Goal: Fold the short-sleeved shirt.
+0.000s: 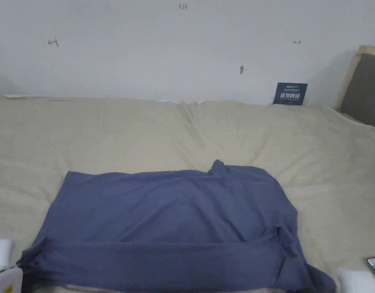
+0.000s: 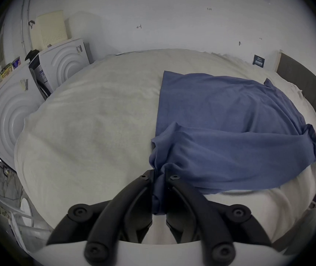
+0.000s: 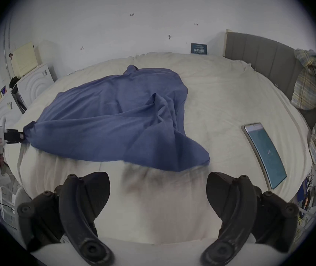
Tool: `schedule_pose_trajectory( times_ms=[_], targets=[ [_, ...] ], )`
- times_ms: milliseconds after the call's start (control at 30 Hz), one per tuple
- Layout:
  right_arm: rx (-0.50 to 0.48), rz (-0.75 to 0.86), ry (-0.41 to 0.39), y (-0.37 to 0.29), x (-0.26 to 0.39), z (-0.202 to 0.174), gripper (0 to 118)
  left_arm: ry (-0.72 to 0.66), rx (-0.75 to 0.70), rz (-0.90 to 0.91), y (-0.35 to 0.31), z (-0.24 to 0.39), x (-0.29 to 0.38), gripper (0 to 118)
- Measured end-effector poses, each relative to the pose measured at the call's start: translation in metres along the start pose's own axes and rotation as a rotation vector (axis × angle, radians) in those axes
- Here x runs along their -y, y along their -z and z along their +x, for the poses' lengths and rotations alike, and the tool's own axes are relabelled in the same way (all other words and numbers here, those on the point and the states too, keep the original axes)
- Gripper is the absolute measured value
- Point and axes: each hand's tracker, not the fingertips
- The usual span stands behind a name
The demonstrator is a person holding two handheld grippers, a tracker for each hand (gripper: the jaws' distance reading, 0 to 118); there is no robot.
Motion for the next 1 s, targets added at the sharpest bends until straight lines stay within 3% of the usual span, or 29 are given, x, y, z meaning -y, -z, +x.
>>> schedule_pose_trajectory(
  times_ms=[133,267,300,367,400,467,567,733,1000],
  targets=[
    [0.051,-0.024,-0.047,0.024,-0.015,-0.003,104,0.016,-0.007,-0.003,0.001,0.003,0.0,10],
    [0.032,-0.08,-0.051,0.05,-0.026,-0.001,103,0.064,-0.028,0.006,-0.006,0.008,-0.004,10],
    [0.027,-0.121,-0.063,0.056,-0.028,-0.003,95,0.067,-0.026,0.006,-0.009,0.007,-0.006,10],
    [0.034,-0.12,-0.093,0.065,-0.024,-0.008,46,0.065,-0.016,0.033,-0.016,0.007,-0.008,10],
    [0.035,-0.118,-0.087,0.067,-0.022,-0.01,41,0.063,-0.017,0.032,-0.021,0.008,-0.011,10],
    [0.04,-0.094,-0.055,0.061,-0.025,-0.012,9,0.072,-0.006,0.078,-0.031,0.006,-0.013,10],
    [0.006,-0.1,0.023,0.056,-0.029,-0.01,7,0.082,0.004,0.089,-0.039,0.004,-0.017,10],
    [-0.022,-0.085,0.059,0.038,-0.025,-0.005,6,0.065,0.015,0.073,-0.042,-0.001,-0.012,10],
    [-0.017,-0.032,0.027,-0.011,-0.014,0.002,6,0.074,0.011,0.045,-0.059,-0.01,0.012,10]
  ],
)
